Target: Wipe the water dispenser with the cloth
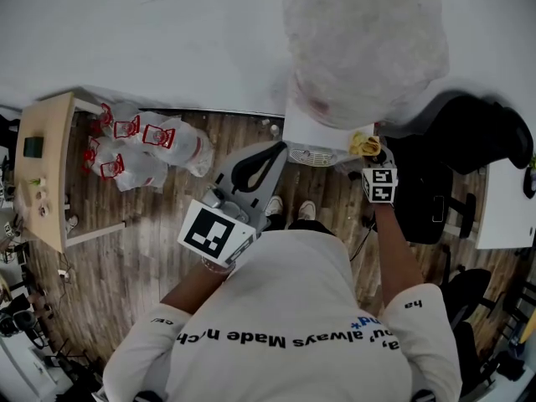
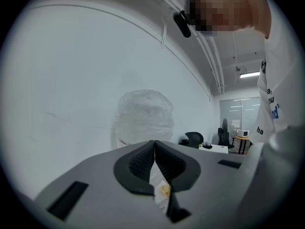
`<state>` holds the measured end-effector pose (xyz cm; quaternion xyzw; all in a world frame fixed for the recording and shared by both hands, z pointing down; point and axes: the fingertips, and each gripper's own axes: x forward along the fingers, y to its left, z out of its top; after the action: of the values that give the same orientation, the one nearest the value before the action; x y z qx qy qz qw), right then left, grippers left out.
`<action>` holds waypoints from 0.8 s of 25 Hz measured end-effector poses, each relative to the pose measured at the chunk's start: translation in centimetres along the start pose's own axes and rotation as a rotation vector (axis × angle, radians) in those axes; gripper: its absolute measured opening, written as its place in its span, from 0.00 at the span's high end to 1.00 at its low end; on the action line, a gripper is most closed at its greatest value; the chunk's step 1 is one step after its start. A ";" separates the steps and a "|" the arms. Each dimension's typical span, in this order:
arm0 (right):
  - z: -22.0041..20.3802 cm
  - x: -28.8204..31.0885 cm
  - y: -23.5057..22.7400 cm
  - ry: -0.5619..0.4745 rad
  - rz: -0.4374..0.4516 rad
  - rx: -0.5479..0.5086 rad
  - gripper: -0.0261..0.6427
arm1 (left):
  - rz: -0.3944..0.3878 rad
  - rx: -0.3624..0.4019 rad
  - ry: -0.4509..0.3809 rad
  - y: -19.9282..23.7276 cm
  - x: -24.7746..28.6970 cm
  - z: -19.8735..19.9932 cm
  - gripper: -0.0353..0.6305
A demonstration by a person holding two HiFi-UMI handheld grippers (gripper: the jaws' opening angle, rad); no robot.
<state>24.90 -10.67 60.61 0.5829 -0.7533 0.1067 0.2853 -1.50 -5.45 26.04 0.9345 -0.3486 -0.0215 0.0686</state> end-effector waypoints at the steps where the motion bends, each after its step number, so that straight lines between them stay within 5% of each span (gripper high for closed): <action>1: 0.9 -0.5 1.4 -0.024 0.008 -0.034 0.87 | 0.009 -0.001 0.001 0.3 -0.3 -0.1 0.92; 8: 5.6 -1.9 14.4 -0.146 0.192 -0.278 0.87 | 0.032 -0.023 0.000 0.8 -1.7 -0.6 0.92; 14: 6.5 0.0 24.5 -0.229 0.312 -0.723 0.87 | 0.061 -0.022 0.003 1.6 -3.1 -0.7 0.92; 20: 5.0 3.3 28.2 -0.229 0.323 -1.051 0.87 | 0.096 -0.029 0.011 2.7 -4.5 -1.1 0.92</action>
<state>-3.61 -7.47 63.17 0.2475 -0.8111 -0.3046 0.4336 -6.56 -4.36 27.50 0.9158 -0.3921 -0.0178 0.0849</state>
